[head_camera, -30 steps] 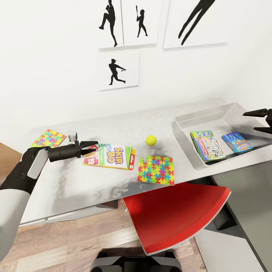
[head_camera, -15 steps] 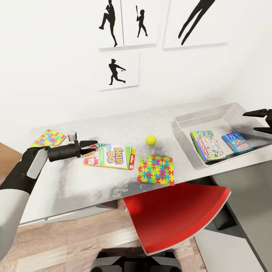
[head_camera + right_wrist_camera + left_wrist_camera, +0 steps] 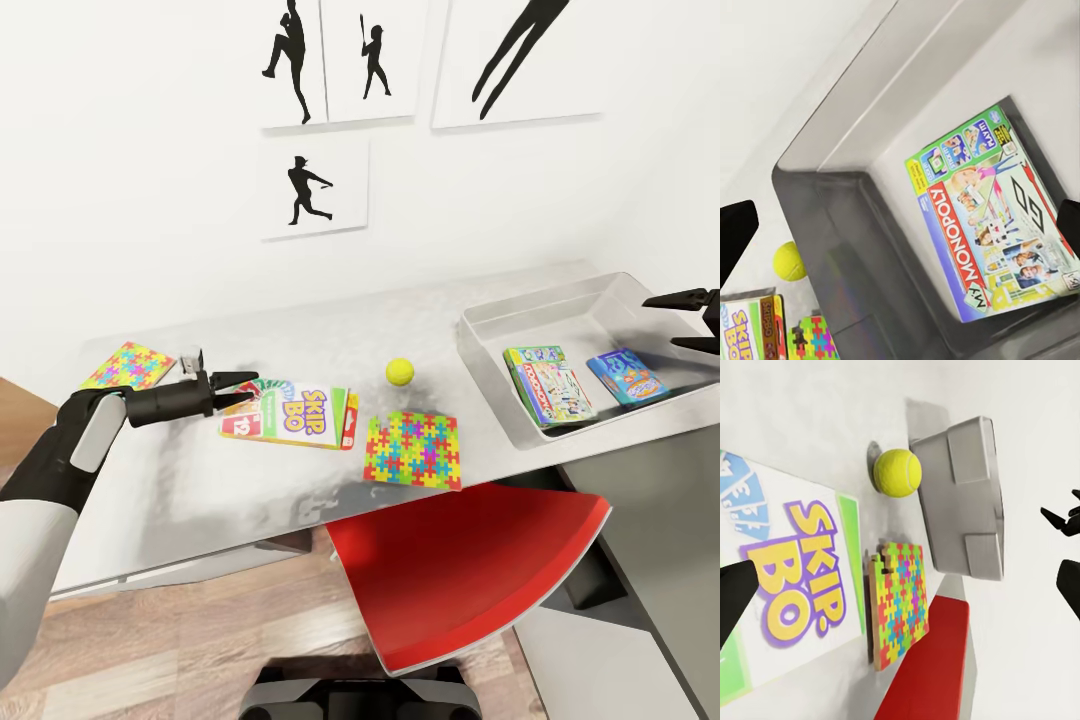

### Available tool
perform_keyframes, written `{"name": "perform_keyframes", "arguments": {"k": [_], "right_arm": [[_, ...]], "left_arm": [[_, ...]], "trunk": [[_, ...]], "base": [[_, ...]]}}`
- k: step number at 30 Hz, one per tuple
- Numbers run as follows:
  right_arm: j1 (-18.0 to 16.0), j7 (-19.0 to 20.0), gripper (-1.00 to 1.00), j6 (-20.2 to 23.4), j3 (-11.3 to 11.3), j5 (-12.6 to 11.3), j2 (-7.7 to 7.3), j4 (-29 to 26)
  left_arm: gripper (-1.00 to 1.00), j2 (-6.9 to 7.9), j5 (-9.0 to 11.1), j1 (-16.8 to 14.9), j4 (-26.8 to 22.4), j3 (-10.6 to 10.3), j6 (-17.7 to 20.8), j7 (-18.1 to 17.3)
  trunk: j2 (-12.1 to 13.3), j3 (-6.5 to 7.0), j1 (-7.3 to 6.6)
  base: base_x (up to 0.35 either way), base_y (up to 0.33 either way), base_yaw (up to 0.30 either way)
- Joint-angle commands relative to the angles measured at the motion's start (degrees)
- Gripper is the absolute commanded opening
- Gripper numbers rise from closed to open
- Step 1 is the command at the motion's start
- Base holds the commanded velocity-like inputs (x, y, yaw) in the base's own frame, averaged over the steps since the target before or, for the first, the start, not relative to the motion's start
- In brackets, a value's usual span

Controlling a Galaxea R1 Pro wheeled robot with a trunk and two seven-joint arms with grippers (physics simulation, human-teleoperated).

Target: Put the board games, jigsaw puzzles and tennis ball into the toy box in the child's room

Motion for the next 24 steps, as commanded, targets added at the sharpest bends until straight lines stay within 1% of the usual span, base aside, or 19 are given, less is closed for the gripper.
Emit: {"name": "perform_keyframes", "arguments": {"k": [1,7,24], "right_arm": [[-0.1,-0.6,1.00,0.0,0.2,-0.6,-0.05,0.0],[-0.1,-0.6,1.00,0.0,0.2,-0.5,-0.05,0.0],[0.0,-0.6,1.00,-0.1,0.2,-0.4,0.02,0.0]], "left_arm": [[1.00,0.06,0.0,-0.1,0.0,-0.1,0.2,-0.2],[1.00,0.07,0.0,-0.1,0.0,-0.1,0.2,-0.2],[1.00,0.18,0.1,-0.2,0.0,-0.1,0.2,-0.3]], "trunk": [[-0.1,-0.09,0.04],[-0.1,-0.09,0.04],[-0.1,-0.09,0.04]], "base": [[-0.030,0.000,0.000],[-0.050,0.000,0.000],[-0.009,0.001,0.000]]}}
